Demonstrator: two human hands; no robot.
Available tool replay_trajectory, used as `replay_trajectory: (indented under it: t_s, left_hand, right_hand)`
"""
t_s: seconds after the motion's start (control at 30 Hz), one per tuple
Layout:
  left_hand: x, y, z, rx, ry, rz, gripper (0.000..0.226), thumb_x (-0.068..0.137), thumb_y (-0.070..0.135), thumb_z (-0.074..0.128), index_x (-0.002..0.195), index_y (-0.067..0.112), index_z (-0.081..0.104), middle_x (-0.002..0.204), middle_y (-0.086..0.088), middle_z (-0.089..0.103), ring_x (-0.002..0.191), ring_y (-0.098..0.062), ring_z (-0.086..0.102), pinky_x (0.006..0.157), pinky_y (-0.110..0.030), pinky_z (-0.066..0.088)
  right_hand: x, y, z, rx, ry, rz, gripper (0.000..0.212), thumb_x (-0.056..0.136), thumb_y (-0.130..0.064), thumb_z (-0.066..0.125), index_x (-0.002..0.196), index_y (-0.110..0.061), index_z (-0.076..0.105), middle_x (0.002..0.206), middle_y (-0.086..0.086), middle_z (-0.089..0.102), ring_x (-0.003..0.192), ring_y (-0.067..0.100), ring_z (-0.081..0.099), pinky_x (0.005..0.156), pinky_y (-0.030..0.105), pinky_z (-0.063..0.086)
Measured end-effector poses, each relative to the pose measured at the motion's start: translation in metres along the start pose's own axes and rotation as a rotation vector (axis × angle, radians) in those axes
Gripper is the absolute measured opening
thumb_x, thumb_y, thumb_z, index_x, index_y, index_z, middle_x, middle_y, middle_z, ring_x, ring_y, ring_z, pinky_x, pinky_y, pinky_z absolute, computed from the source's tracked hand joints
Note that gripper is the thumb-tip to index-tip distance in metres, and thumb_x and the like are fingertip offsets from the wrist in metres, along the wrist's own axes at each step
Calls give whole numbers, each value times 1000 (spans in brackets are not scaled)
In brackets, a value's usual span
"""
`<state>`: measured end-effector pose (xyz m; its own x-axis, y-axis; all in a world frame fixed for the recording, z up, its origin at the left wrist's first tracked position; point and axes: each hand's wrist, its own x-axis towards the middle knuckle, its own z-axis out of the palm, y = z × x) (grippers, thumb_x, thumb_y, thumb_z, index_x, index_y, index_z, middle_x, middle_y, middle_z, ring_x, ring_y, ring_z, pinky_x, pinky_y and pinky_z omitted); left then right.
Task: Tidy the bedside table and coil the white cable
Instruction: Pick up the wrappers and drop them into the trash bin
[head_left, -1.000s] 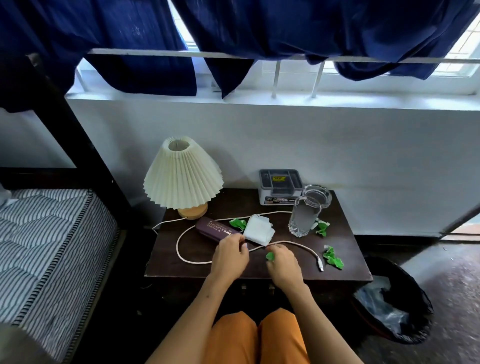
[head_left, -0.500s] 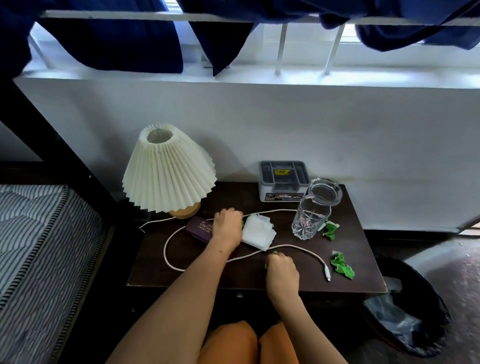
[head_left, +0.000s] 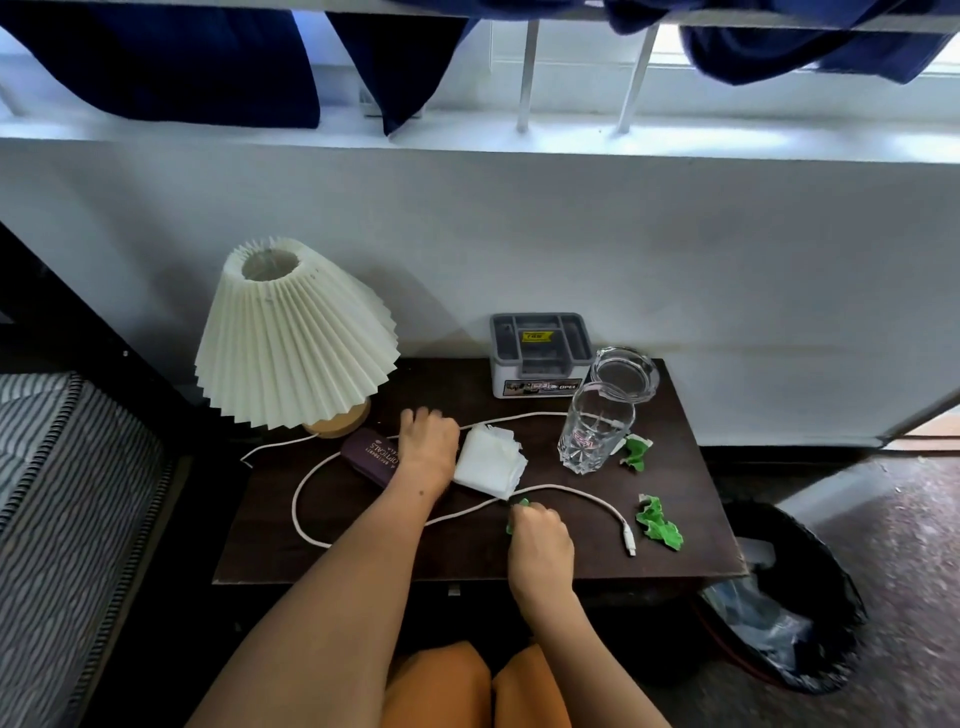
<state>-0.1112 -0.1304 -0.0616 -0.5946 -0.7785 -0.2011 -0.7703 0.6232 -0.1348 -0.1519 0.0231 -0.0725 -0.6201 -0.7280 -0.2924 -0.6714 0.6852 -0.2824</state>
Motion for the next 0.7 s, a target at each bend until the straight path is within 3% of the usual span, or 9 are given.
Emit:
replay_trajectory:
  t_s: [0.1,0.2,0.27,0.33,0.47,0.53,0.7]
  left_hand:
    - [-8,-11,-6,-208,55,-102,23,89,13,51,109,10,62,117,-11,61,113,-29,53,95,-38,38]
    - [-22,-24,-17,-597,146,-240,11,87,15,57,94,8,61,102,-14,66,100,-31,61,81,-37,46]
    - [-32,-29,-24,-766,213,-287,6,83,13,63,86,8,60,94,-12,67,92,-28,63,74,-34,46]
    - [-42,-30,-30,-871,245,-320,10,80,10,66,89,9,62,95,-11,69,92,-26,64,78,-33,48]
    - [-58,-19,-37,-1109,226,-412,23,79,2,65,100,10,65,102,-11,70,98,-24,64,87,-35,53]
    - [-69,-7,-42,-1306,184,-439,18,79,-6,62,88,8,69,99,-16,71,88,-25,67,83,-38,58]
    - [-98,29,-56,-1586,86,-479,20,79,-9,59,67,4,68,89,-19,69,70,-24,66,79,-38,59]
  right_hand:
    - [-2,2,-3,10,8,-8,29,90,4,37,109,-5,57,117,11,58,110,30,54,85,36,46]
    - [-8,3,-8,68,11,9,28,88,3,40,105,-6,59,115,11,59,109,31,56,83,35,46]
    - [-13,3,-11,200,38,98,26,87,-2,43,103,-9,63,112,10,62,106,31,58,82,34,47]
    - [-20,1,-18,374,87,208,22,88,-8,47,105,-12,61,110,11,63,105,32,59,82,34,46]
    - [-30,-2,-33,564,202,217,24,90,-13,49,114,-11,53,112,14,60,107,33,56,87,36,42]
    - [-33,-2,-42,645,242,197,29,89,-11,49,117,-13,58,110,16,61,107,33,56,91,35,41]
    - [-43,5,-67,824,309,220,25,81,-7,55,95,-12,75,94,15,73,98,30,64,90,31,46]
